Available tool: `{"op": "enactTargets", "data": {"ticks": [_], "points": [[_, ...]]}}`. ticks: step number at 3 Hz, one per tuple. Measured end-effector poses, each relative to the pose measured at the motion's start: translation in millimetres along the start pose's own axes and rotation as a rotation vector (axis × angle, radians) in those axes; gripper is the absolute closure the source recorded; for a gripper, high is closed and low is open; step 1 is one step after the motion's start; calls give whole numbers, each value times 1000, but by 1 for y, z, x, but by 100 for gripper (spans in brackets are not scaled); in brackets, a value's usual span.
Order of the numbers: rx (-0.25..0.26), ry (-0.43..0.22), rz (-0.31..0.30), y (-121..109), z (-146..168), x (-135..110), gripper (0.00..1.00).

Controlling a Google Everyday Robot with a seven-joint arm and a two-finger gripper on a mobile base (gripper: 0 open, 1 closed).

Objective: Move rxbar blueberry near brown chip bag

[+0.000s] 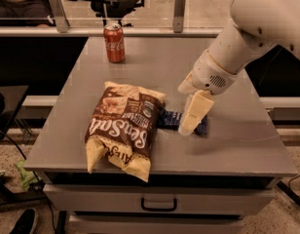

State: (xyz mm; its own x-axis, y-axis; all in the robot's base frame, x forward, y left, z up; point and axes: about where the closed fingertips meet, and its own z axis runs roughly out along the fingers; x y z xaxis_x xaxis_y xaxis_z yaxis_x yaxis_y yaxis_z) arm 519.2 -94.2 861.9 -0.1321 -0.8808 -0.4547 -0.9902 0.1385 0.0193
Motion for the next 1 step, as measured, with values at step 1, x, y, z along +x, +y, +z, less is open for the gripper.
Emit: {"op": "enactTargets", "data": {"ticks": [1], "points": [[0,0,0,0,0,0,0]]}}
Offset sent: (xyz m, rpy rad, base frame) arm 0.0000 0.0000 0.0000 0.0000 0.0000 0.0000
